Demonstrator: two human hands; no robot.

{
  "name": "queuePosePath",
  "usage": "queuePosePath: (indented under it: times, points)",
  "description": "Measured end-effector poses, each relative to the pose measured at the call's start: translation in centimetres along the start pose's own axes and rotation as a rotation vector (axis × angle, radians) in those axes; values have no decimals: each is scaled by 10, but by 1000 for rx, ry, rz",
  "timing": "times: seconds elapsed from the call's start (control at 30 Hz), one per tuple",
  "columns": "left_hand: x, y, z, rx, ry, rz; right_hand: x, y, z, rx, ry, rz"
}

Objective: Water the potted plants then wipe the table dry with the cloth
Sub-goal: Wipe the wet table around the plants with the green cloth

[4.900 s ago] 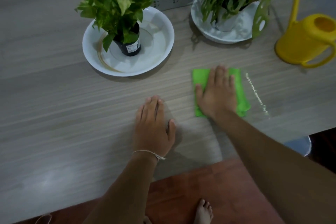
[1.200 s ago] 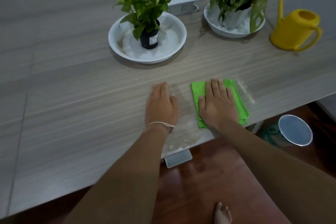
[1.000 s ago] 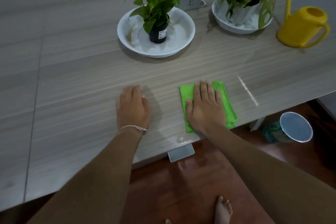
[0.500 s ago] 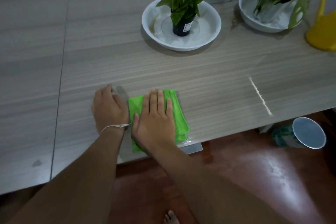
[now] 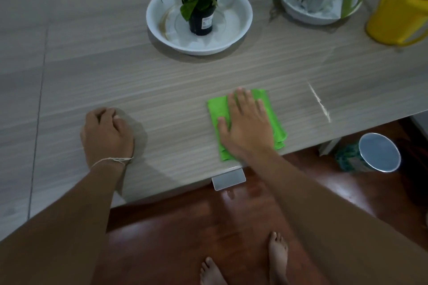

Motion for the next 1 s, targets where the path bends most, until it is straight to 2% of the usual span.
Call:
queuePosePath:
  times: [0.13,0.23,0.4,0.6,0.77,1.0]
  points:
    - [-13,-4,1,55,91,41,-86,12,-40,-45,-32,116]
    - [-53,-13,8,97,63,55,-130,23,-60,-73,-42,161]
    - [-200,-44,32,138,-64,365,-192,35,-94,-105,-52,211]
    - [-346,-83,56,247,-37,571,-270,39,-134,-136,-48,250]
    - [-369,-96,73,280,97,567,-347,33,-175,-148,-56,328]
    - [-370,-99,70,250,95,514,-360,33,-175,-137,-80,334]
Point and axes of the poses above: each hand's wrist, its own y-axis towards the middle knuckle, its own z-axis out of the palm, x = y × z, the point moved 6 cm from there along y, towards the middle knuckle, and after that the axes turned 14 degrees about y, right-handed, at the moved point
